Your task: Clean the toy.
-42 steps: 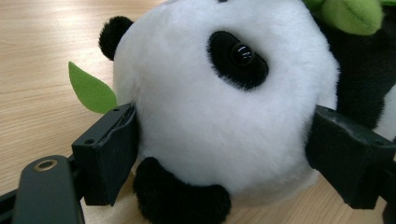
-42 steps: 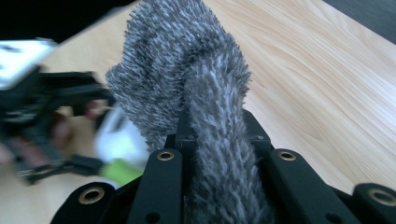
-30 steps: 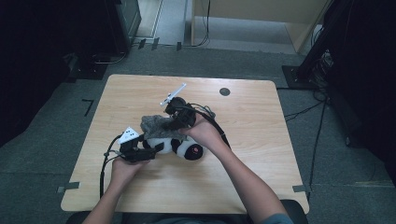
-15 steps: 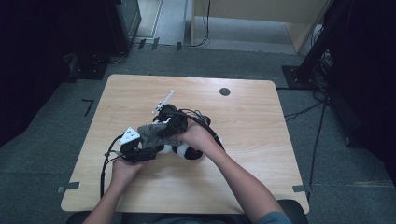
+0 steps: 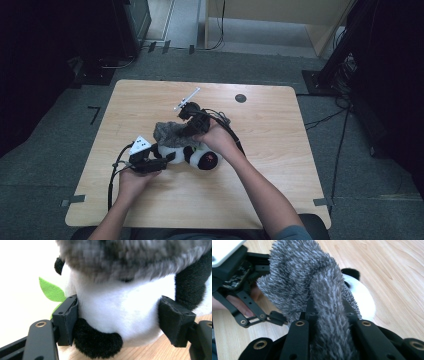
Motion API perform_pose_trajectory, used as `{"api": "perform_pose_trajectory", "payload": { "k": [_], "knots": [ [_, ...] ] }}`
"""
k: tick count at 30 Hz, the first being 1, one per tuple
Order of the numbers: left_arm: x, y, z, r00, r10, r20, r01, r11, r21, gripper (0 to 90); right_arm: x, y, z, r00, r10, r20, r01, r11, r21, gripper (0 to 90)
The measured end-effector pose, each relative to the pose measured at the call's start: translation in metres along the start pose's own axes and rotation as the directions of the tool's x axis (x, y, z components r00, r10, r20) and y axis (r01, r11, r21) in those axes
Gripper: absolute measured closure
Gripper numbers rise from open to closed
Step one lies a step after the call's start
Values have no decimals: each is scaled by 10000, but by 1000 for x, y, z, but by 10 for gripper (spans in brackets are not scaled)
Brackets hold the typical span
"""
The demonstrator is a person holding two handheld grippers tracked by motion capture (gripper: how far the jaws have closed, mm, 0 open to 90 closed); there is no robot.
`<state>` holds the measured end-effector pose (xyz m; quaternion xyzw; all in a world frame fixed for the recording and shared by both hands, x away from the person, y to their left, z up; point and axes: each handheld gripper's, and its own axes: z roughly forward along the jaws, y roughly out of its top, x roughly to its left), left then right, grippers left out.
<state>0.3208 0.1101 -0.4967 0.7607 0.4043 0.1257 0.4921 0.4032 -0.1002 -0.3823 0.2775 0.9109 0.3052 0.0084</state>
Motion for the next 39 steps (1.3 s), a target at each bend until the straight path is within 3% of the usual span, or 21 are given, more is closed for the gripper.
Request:
{"api": "perform_pose_trajectory", "payload": {
  "k": [2,8,10,13,15,18,21,24,26,29,31,34,35,37,39],
  "knots": [
    [1,0,0,10000,-5,38,5,10000,-13,272,-3,-1,-1,10000,68,50,-68,10000,-25,739],
    [0,0,0,10000,-51,84,52,10000,-58,274,-31,-9,-4,9942,874,626,-874,9962,-29,743],
    [1,0,0,9999,-72,97,73,9999,-105,275,-39,-12,-2,9921,1137,538,-1131,9935,-153,745],
    [1,0,0,9999,-116,122,118,9998,-144,278,-44,-14,-3,9900,1248,661,-1227,9918,-342,744],
    [1,0,0,9999,-100,114,101,9999,-134,279,-47,-14,-4,9864,1289,1021,-1244,9910,-494,744],
    [0,-1,0,9999,-82,106,83,9999,-132,279,-51,-16,-6,9839,1426,1081,-1369,9888,-591,744],
    [0,0,0,9999,-86,106,88,9999,-134,280,-57,-18,-10,9787,1629,1250,-1542,9850,-771,743],
    [0,-1,0,9999,-94,91,95,9999,-109,279,-63,-20,-16,9661,1833,1818,-1656,9802,-1083,746],
    [0,-1,0,9999,-90,90,91,9999,-91,279,-64,-21,-21,9626,2022,1802,-1815,9754,-1252,753],
    [1,-1,0,9999,-62,101,63,10000,-42,280,-61,-23,-29,9669,2076,1486,-1841,9702,-1573,759],
    [1,-1,0,9998,-136,113,137,9999,-80,286,-52,-23,-44,9757,1867,1143,-1600,9646,-2096,760],
    [1,1,-1,9998,-178,56,178,9998,-79,295,-42,-22,-53,9817,1682,894,-1427,9602,-2402,759],
    [0,2,0,9997,-236,31,236,9997,-81,297,-30,-22,-60,9879,1382,711,-1151,9580,-2627,759],
    [0,2,0,9997,-248,14,248,9997,-74,298,-26,-22,-62,9902,1256,604,-1052,9579,-2672,758],
    [0,3,-1,9997,-259,9,259,9997,-39,299,-6,-24,-65,9969,689,368,-559,9585,-2796,758]
  ]
}}
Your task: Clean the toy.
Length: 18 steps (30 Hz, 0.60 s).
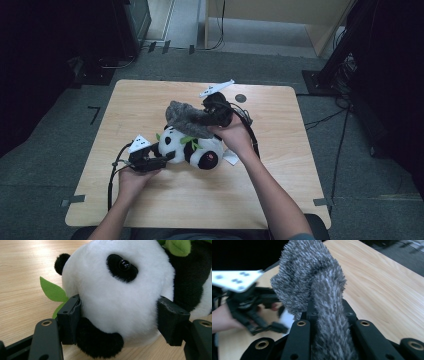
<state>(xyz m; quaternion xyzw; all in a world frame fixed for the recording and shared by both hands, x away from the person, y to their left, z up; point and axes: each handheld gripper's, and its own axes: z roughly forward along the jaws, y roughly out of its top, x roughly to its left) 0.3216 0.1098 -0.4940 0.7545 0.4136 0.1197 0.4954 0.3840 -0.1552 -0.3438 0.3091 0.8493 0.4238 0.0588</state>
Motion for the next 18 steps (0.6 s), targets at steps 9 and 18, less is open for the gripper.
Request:
{"api": "perform_pose_trajectory", "payload": {
  "k": [9,18],
  "knots": [
    [-1,2,0,9999,-119,-18,119,9999,55,302,33,-14,10,9927,-286,-1171,281,9996,-58,757],
    [-2,2,0,9999,-82,-72,83,9998,154,300,26,-44,42,9880,-68,-1541,212,9955,918,761]
  ]
}}
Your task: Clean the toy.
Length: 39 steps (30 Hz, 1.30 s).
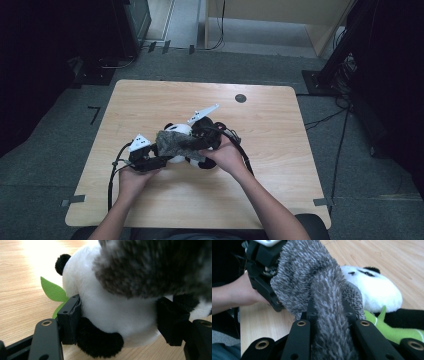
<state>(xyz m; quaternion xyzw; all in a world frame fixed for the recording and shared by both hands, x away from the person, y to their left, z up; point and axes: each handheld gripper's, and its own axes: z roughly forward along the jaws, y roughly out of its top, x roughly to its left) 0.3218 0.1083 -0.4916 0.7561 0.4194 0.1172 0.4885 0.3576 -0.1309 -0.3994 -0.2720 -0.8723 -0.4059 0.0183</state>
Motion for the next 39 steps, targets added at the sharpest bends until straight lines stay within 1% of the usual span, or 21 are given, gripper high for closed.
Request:
{"api": "perform_pose_trajectory", "payload": {
  "k": [3,4,6,9,10,13,14,17,18,19,20,24,25,26,27,29,30,32,33,36,39],
  "knots": [
    [-1,0,0,10000,28,-45,-27,10000,46,303,-1,-3,-1,9999,-106,-98,107,9999,77,762],
    [-1,0,0,10000,49,-56,-48,10000,68,303,-1,-4,-2,9998,-134,-115,136,9998,170,762],
    [0,0,0,10000,20,-28,-20,10000,75,305,0,-9,-7,9994,-352,-60,354,9986,390,763],
    [-1,0,0,10000,19,-33,-19,10000,93,306,0,-12,-11,9994,-337,-65,340,9984,463,763],
    [-1,0,0,10000,20,-34,-19,9999,103,307,-2,-17,-17,9997,-248,-71,251,9986,468,762],
    [-1,0,0,10000,19,-41,-18,9999,107,308,-4,-21,-22,9998,-175,-43,177,9986,507,762],
    [-1,-1,0,10000,25,-49,-24,10000,88,308,-7,-27,-28,10000,-73,2,73,9989,462,762],
    [-1,-1,0,10000,39,-48,-39,9999,105,308,-9,-30,-34,10000,24,96,-28,9993,369,761],
    [-1,-1,0,10000,67,-51,-67,9999,122,307,-13,-34,-40,9996,148,255,-157,9993,351,761],
    [-1,-1,0,10000,67,-51,-67,9999,122,308,-13,-34,-40,9996,148,255,-157,9993,351,761],
    [-1,-1,0,9999,87,-50,-86,9999,135,308,-17,-38,-44,9991,340,254,-348,9989,314,761],
    [-1,-1,0,9999,123,-42,-122,9998,163,307,-21,-44,-48,9985,422,350,-431,9987,259,760],
    [-1,-1,0,9999,131,-48,-130,9998,167,307,-23,-47,-51,9977,456,504,-469,9986,243,759],
    [-1,-1,0,9999,131,-48,-130,9998,167,308,-23,-47,-51,9977,456,504,-469,9986,243,759],
    [-1,-2,-1,9999,141,-46,-140,9997,183,307,-28,-49,-55,9964,586,614,-600,9980,211,759],
    [-1,-2,-1,9998,166,-51,-165,9996,213,307,-31,-53,-59,9945,709,773,-730,9970,249,760],
    [-1,-2,-1,9998,166,-51,-165,9996,213,307,-31,-53,-59,9945,709,773,-730,9970,249,760],
    [-1,-2,-1,9999,155,-49,-154,9997,211,307,-35,-58,-63,9920,781,994,-818,9961,330,761],
    [-1,-2,-1,9999,154,-53,-152,9997,208,306,-38,-64,-65,9907,904,1012,-943,9950,337,761],
    [-2,-2,-1,9998,162,-82,-160,9997,200,306,-40,-72,-67,9888,1048,1063,-1088,9935,327,760],
    [-2,-3,-1,9998,165,-75,-163,9997,192,305,-42,-77,-68,9872,1060,1196,-1109,9932,353,760]
  ]
}}
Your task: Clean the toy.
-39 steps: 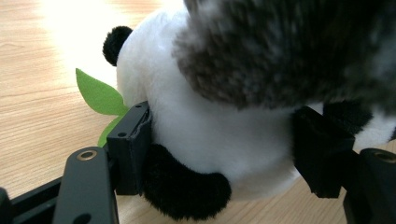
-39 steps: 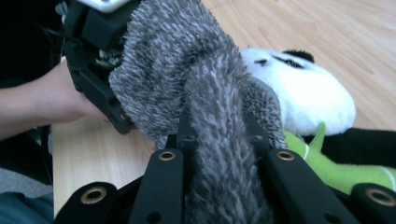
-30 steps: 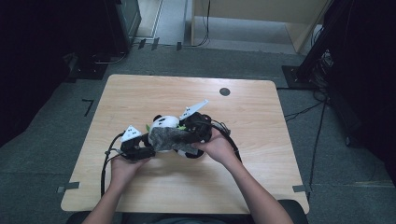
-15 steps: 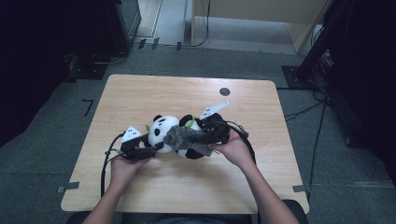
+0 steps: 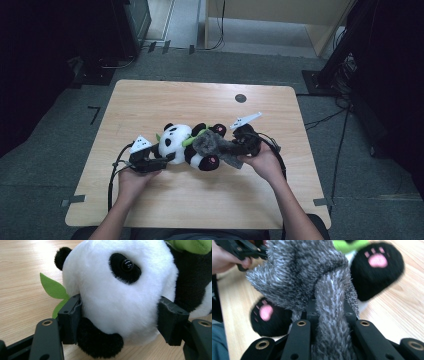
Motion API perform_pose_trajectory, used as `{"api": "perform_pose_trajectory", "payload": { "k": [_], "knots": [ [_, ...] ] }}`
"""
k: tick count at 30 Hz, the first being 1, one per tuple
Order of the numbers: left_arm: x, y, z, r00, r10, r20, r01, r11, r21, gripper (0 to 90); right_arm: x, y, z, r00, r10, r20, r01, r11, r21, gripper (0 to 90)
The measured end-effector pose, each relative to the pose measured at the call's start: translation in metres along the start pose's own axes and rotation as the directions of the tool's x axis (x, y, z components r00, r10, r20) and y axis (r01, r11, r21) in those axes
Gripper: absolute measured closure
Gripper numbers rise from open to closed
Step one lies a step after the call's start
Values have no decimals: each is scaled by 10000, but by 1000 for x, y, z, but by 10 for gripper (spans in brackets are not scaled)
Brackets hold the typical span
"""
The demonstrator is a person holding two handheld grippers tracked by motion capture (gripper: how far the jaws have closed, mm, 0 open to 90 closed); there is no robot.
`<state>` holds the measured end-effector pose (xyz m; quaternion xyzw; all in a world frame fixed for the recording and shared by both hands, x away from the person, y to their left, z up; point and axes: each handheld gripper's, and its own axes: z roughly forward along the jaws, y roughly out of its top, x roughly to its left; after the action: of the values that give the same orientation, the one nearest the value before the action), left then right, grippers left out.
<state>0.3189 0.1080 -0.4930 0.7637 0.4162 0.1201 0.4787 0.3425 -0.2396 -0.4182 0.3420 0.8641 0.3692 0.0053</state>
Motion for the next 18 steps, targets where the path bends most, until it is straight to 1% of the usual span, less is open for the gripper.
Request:
{"api": "perform_pose_trajectory", "payload": {
  "k": [1,3,6,8,10,13,14,15,18],
  "knots": [
    [0,0,0,10000,-16,28,16,10000,-41,305,-3,-6,-2,9999,89,126,-89,10000,28,760],
    [0,-1,0,10000,35,24,-35,10000,-61,303,-5,-9,-5,9996,149,236,-151,9999,78,760],
    [-1,-1,0,9999,136,-22,-137,9999,-89,300,-5,-11,-9,9997,188,129,-187,9998,-119,760],
    [0,-1,0,9999,135,-13,-135,9999,-87,299,-2,-9,-14,10000,58,57,-55,9992,-385,761],
    [0,-1,0,10000,72,6,-72,9999,-104,298,2,-5,-19,9999,-113,32,115,9978,-651,762],
    [0,-1,0,10000,61,31,-60,9999,-117,295,8,5,-27,9994,-317,-172,295,9931,-1137,762],
    [0,-1,0,10000,61,31,-60,9999,-117,294,8,5,-27,9994,-317,-172,295,9931,-1137,762],
    [1,-1,0,10000,50,77,-49,9999,-113,292,15,16,-30,9986,-477,-218,442,9894,-1387,762],
    [1,-1,0,9999,33,96,-31,9999,-132,290,26,33,-29,9957,-869,-313,809,9841,-1581,762]
  ]
}}
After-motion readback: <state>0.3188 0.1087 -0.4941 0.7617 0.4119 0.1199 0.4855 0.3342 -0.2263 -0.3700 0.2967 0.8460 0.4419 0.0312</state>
